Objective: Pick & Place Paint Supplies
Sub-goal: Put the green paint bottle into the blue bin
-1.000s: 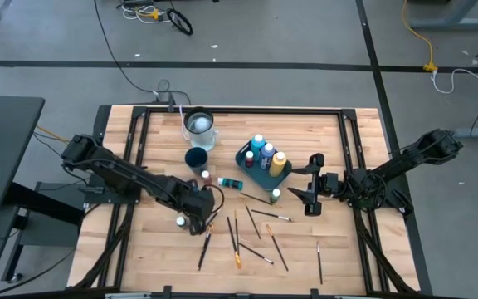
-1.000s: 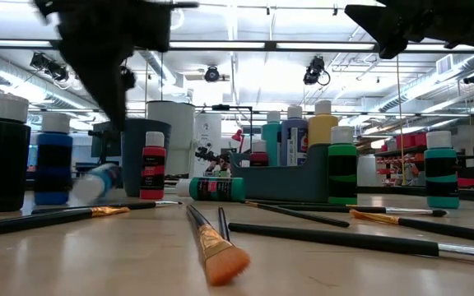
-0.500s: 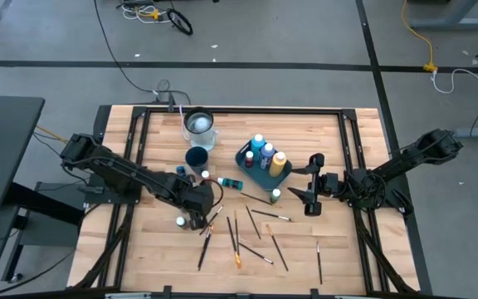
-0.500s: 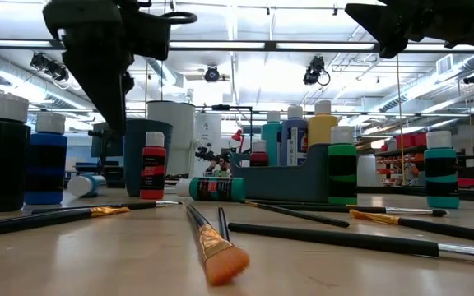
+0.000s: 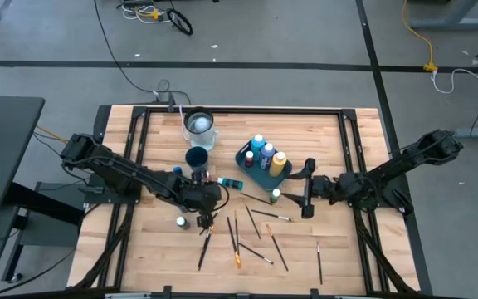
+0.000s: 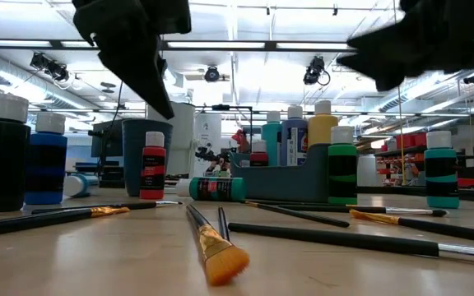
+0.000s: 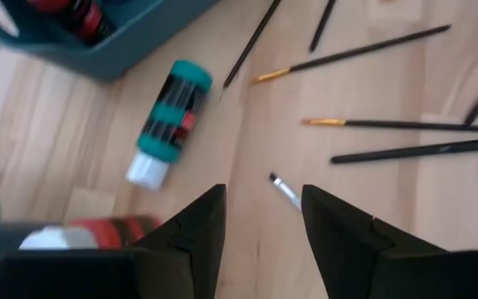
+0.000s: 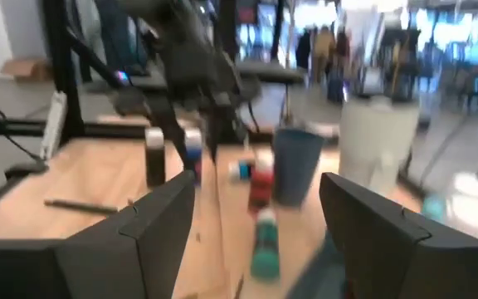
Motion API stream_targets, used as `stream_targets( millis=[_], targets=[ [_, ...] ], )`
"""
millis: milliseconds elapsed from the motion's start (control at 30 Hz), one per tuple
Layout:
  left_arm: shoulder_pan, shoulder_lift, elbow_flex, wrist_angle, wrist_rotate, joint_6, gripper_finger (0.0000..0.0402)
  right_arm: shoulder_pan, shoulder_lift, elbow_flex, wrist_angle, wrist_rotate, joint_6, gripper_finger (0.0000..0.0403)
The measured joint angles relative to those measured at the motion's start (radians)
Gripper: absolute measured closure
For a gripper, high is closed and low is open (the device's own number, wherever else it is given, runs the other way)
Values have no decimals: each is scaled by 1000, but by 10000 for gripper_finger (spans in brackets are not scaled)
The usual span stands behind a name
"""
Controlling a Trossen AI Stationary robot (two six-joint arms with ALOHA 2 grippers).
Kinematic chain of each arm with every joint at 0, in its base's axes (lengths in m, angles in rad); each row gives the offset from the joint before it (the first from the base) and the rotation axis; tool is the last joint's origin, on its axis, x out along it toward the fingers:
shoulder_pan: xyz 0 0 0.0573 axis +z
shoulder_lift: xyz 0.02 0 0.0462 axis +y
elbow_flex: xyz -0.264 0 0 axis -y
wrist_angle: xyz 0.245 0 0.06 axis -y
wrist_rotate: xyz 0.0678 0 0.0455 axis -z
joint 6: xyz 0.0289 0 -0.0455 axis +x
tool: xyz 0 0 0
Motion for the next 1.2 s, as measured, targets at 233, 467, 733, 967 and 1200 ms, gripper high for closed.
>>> stream_targets(
  millis=[233, 467, 733, 967, 1200],
  targets=[
    [9, 0, 0, 12, 1, 88, 235, -68, 7, 0, -129, -100, 191, 140],
    [41, 0, 0, 13, 1, 122, 235, -64, 169, 48, -147, -78, 220, 140],
    [63, 0, 0, 14, 4, 108, 235, -70, 326, 148, -269, -22, 221, 140],
    [62, 0, 0, 13, 10, 98, 235, -71, 323, 151, -248, -26, 225, 144],
    [62, 0, 0, 13, 9, 98, 235, -74, 320, 153, -298, -93, 346, 220]
  ],
)
